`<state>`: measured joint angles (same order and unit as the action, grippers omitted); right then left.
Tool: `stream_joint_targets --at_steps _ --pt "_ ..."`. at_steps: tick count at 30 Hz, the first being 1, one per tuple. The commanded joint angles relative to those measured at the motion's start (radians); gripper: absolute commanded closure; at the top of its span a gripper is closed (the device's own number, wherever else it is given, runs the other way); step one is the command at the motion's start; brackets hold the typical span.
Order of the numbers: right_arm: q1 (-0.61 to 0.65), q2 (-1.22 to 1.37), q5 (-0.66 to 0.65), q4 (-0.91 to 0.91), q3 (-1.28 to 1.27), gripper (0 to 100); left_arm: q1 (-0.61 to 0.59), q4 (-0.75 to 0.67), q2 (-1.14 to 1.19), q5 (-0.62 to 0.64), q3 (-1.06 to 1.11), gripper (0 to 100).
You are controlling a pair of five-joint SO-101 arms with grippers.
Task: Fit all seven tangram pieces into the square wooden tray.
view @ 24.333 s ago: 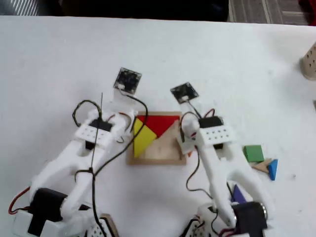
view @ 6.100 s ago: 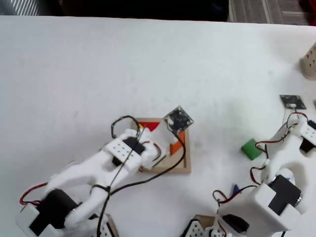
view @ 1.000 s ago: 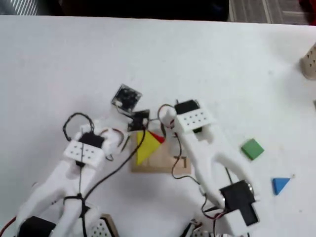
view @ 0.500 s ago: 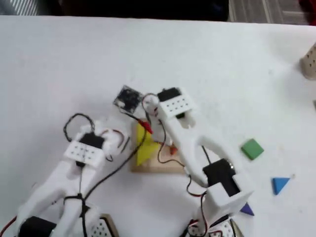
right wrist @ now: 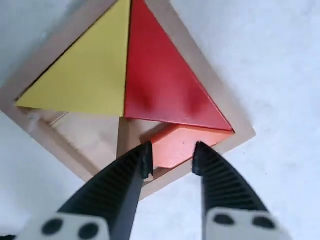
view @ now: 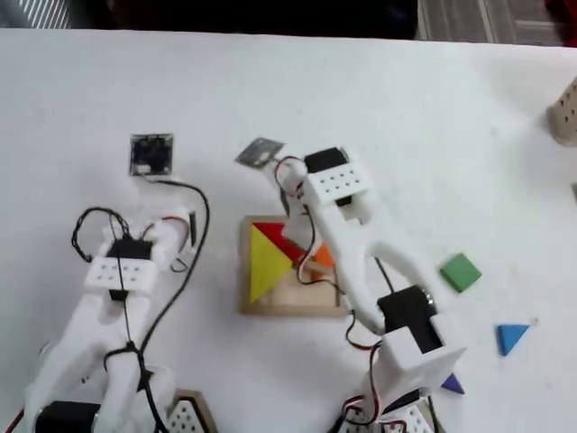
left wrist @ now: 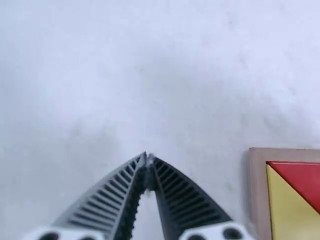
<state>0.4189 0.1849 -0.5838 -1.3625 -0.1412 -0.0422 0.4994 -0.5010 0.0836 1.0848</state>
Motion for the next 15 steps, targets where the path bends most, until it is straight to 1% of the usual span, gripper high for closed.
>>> stream_joint_targets --at_steps 1,3,6,8,9,11,15 --pt "-0.074 -0.016 0.063 -0.002 0.077 81.9 -0.012 -0.028 -0.024 0.014 -0.021 98" --pt "-0.145 -0.016 0.150 -0.002 0.129 86.8 -0.012 -0.028 -0.025 0.014 -0.021 98" --pt "-0.263 -0.016 0.275 -0.008 0.190 98.6 -0.012 -0.028 -0.025 0.014 -0.021 98" --pt "-0.325 -0.016 0.344 -0.035 0.204 97.1 -0.007 -0.028 -0.025 0.014 -0.021 98" --pt "-0.346 -0.016 0.356 -0.044 0.204 98.1 -0.004 -0.028 -0.025 0.014 -0.021 98" --pt "-0.378 -0.016 0.365 -0.073 0.201 97.9 0.002 -0.026 -0.025 0.014 -0.021 98" --pt "-0.440 -0.016 0.367 -0.137 0.199 98.1 0.084 -0.017 -0.025 0.006 -0.014 98"
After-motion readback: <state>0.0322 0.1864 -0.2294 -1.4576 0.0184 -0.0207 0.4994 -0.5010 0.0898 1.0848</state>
